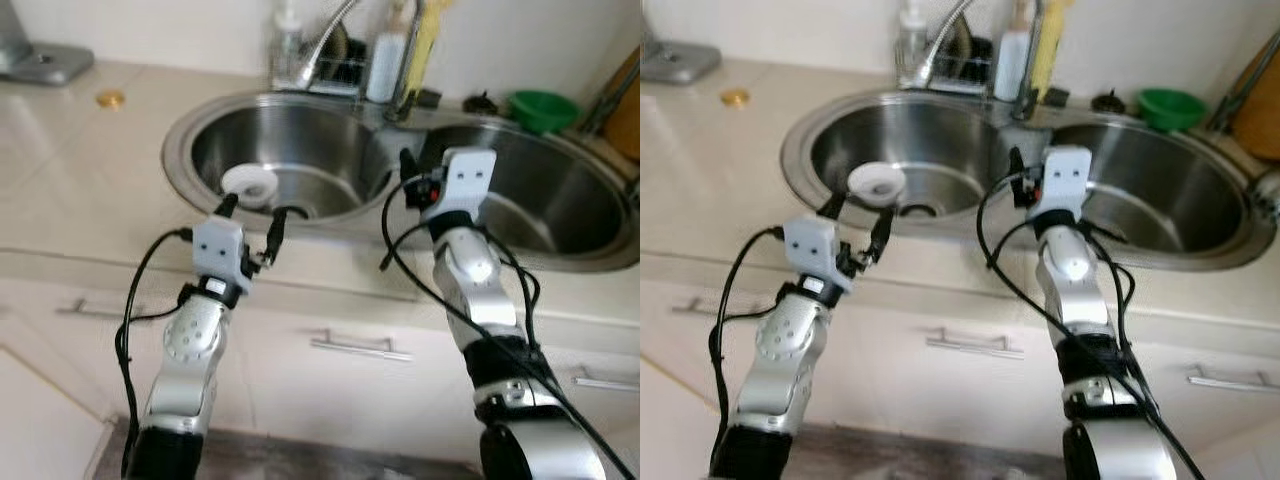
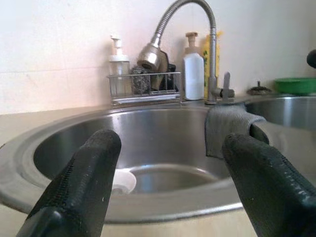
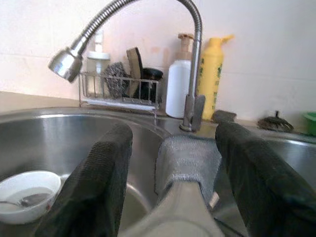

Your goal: Kitchen organization

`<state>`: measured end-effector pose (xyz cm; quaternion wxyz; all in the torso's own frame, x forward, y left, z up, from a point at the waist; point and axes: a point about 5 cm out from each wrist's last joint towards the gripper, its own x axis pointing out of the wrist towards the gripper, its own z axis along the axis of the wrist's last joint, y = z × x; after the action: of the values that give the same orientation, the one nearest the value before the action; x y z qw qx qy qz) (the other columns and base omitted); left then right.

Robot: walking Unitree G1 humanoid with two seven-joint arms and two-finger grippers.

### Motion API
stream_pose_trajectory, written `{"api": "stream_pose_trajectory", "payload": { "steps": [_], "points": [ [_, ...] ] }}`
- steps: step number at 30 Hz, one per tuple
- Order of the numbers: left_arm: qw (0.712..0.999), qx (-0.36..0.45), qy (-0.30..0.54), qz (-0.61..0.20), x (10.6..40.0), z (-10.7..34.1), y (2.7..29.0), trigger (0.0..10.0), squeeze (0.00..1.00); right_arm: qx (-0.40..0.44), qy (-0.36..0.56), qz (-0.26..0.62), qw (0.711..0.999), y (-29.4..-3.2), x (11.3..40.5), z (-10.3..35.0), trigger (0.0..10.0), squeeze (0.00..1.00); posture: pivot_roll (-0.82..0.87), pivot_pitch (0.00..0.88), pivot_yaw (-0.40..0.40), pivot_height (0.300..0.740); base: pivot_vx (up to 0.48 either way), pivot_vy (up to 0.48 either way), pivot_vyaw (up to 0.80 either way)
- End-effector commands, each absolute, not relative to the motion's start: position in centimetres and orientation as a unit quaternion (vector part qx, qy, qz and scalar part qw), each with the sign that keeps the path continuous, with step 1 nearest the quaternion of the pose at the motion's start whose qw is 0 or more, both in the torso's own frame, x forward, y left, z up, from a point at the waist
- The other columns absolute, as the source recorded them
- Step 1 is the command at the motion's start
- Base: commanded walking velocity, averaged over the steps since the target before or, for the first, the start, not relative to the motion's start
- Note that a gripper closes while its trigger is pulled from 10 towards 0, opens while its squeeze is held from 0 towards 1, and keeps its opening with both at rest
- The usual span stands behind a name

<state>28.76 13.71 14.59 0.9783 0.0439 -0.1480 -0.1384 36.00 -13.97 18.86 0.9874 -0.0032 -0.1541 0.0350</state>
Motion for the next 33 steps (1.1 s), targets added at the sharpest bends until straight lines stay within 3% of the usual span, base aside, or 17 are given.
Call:
{"api": "stream_pose_trajectory", "payload": {
  "steps": [1,4,12,30,33],
  "points": [
    [0.976,0.044,-0.153,-0.146,28.7,14.8,13.2,10.0,0.00,0.001,-0.160,0.020,0.987,-14.7,35.9,19.0,10.0,0.00,0.01,0.000,-0.067,0.740,0.000,0.480,0.00],
    [0.976,0.044,-0.153,-0.146,28.7,14.8,13.2,10.0,0.00,0.001,-0.161,0.021,0.987,-14.8,35.8,19.0,10.0,0.00,0.01,0.000,-0.066,0.740,0.000,0.480,0.00],
    [0.976,0.044,-0.156,-0.148,28.7,14.9,13.1,10.0,0.00,0.008,-0.169,0.023,0.985,-14.8,35.2,18.8,10.0,0.00,0.01,0.000,-0.063,0.740,0.000,0.480,-0.80],
    [0.972,0.063,-0.170,-0.151,28.6,15.0,12.9,10.0,0.00,-0.002,-0.196,0.066,0.978,-13.8,32.2,17.6,10.0,0.00,0.00,0.000,-0.061,0.740,0.000,0.000,-0.80],
    [0.970,0.066,-0.171,-0.157,28.6,15.0,12.7,10.0,0.00,-0.001,-0.200,0.068,0.977,-13.6,32.1,17.8,10.0,0.00,0.00,0.000,-0.059,0.740,0.000,-0.417,-0.80]
  ]
}}
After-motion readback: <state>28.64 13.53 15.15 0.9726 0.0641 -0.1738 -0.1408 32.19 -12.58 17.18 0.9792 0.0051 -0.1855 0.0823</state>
